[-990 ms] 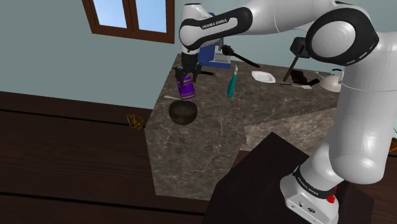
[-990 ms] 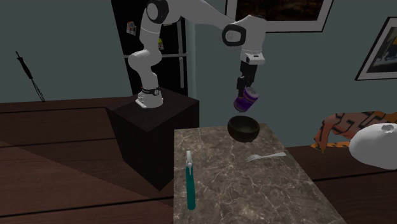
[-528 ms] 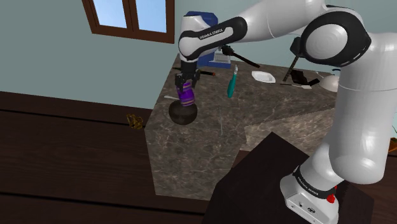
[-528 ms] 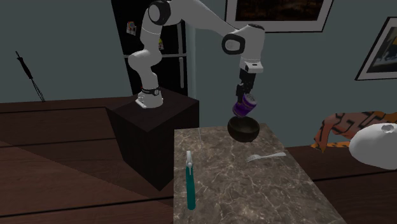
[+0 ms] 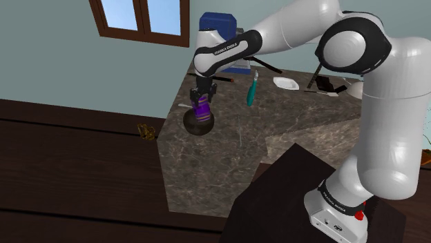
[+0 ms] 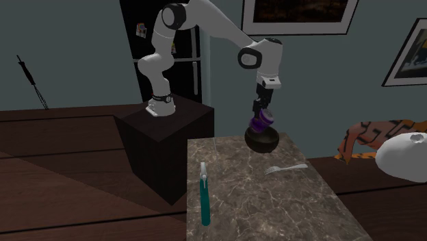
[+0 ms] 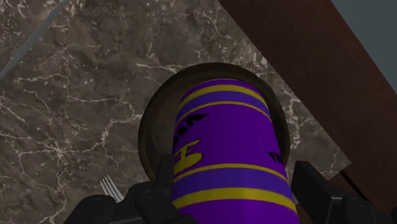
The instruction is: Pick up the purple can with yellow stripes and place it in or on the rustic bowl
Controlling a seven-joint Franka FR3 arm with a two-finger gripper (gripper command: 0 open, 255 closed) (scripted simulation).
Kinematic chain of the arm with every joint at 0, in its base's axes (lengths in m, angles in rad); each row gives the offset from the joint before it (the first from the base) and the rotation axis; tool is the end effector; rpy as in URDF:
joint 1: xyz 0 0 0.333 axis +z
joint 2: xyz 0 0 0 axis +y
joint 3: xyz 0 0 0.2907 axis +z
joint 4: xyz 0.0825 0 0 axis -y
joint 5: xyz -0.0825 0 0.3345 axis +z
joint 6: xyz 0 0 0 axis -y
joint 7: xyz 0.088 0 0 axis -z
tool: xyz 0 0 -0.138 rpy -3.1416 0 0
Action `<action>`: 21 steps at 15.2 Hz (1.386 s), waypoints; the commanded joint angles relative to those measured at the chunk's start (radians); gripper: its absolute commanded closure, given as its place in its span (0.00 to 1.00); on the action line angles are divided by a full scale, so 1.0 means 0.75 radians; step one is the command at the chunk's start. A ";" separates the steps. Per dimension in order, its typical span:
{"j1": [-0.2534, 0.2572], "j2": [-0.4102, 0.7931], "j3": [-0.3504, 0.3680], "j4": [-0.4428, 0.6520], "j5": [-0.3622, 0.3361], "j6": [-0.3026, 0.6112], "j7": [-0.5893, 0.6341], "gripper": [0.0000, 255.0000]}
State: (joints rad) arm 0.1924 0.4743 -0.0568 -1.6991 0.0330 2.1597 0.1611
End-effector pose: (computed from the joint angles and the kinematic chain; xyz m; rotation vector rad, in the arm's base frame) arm 0.6083 0.0880 0.2935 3.1404 -0.0595 -0.0202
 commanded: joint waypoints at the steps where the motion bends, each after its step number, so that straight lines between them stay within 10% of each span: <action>1: 0.000 0.014 0.001 -0.010 0.001 0.026 0.000 1.00; 8: 0.000 0.014 0.001 -0.009 0.001 0.026 0.000 1.00; 9: 0.000 0.015 0.001 -0.009 0.001 0.026 0.000 0.00; 21: 0.001 -0.059 -0.002 0.055 -0.005 -0.113 0.003 0.00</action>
State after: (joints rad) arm 0.1932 0.4325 -0.0584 -1.6561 0.0297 2.0771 0.1635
